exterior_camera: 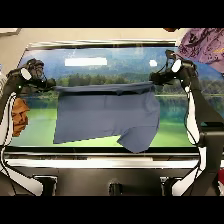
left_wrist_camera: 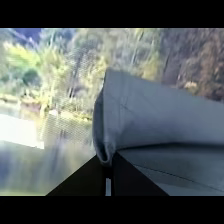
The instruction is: Fold the clothes and pants, and hang the long-sleeved shirts on hangers.
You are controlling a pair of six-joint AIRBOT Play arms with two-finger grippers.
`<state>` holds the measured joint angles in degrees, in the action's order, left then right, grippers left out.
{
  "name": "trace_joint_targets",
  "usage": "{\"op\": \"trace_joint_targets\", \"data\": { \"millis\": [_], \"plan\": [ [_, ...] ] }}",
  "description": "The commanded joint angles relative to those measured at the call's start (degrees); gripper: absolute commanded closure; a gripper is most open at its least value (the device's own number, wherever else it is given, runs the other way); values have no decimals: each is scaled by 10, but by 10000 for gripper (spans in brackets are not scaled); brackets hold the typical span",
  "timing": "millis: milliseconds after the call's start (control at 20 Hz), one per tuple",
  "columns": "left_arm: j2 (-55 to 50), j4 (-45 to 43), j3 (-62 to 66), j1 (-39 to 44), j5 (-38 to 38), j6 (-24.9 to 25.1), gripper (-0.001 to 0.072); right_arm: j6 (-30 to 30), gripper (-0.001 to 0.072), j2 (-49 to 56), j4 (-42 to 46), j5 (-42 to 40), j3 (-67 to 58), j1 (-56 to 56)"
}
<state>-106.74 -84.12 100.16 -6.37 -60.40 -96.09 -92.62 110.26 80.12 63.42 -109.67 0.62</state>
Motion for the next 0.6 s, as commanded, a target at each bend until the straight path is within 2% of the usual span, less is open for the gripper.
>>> {"op": "trace_joint_targets", "data": {
  "millis": [0, 250, 550],
  "plan": [
    [-5, 1, 0, 1, -79, -2, 693, -2, 689, 5, 19, 64, 0, 0],
    [-8, 21, 0, 1, -171, -25, 692, -2, 689, 5, 36, 102, 0, 0],
    [-16, 38, -3, 15, -225, -35, 692, -17, 689, 5, 70, 113, 0, 0]
  ]
}}
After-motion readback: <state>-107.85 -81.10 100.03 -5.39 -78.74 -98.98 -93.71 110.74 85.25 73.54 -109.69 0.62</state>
